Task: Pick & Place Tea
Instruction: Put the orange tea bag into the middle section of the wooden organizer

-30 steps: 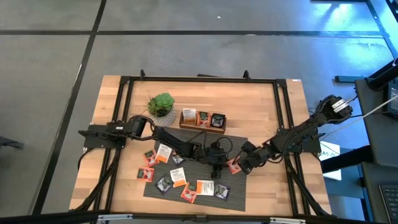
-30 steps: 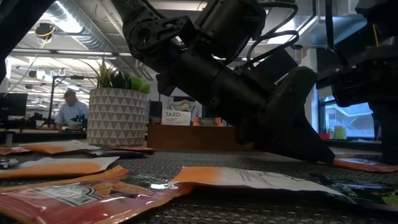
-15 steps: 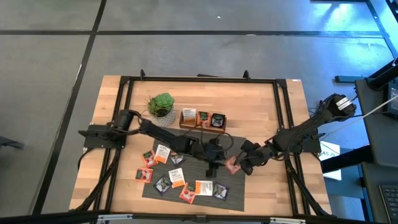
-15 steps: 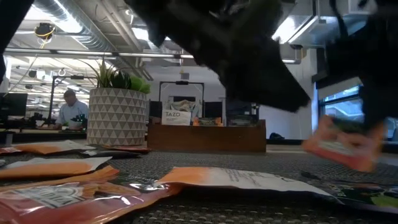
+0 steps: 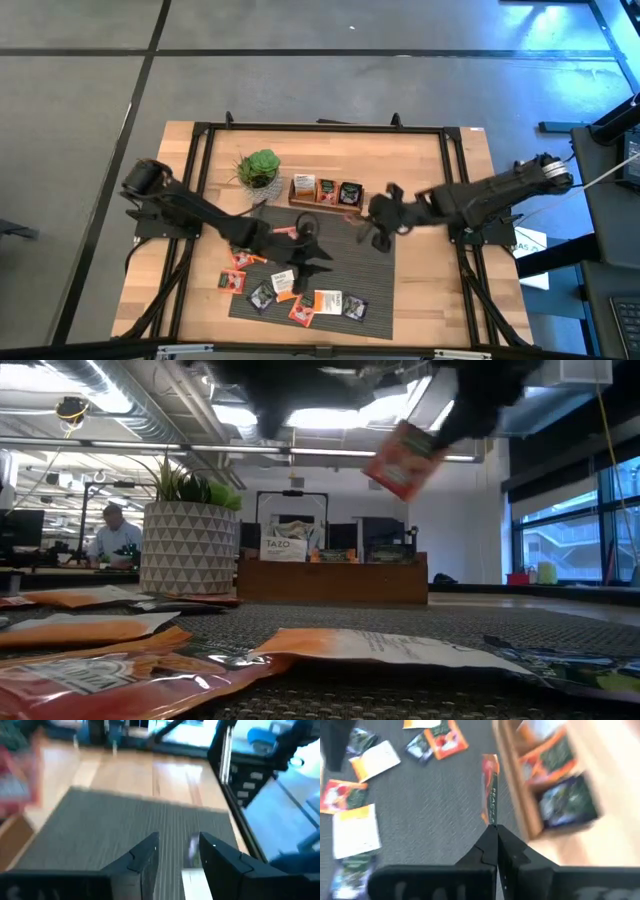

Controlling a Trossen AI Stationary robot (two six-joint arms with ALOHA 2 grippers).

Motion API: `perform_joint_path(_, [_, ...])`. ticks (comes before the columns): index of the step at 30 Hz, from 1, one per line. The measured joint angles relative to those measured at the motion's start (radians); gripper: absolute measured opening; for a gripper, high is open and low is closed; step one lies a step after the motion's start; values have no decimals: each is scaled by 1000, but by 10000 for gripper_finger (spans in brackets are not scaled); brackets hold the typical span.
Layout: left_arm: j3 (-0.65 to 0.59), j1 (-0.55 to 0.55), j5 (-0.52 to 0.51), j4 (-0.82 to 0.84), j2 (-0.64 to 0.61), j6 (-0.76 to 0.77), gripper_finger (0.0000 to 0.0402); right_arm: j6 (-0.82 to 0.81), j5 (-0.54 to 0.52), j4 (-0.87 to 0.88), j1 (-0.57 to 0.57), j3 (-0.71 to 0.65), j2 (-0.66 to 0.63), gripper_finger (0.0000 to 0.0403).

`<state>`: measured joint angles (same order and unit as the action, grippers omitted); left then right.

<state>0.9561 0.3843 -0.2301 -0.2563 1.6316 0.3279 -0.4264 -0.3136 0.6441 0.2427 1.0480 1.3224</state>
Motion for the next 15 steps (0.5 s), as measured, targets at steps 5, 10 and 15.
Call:
perform_joint_path(5, [-9, 42, 33, 145, -120, 72, 136, 207, 46, 14, -126, 134, 99, 2])
perform_joint_path(10, [-10, 76, 45, 292, -214, 83, 136, 333, 104, 72, -236, 261, 250, 2])
perform_joint_path(15, [-9, 103, 34, 333, -242, -11, 136, 415, 131, 120, -305, 359, 404, 2])
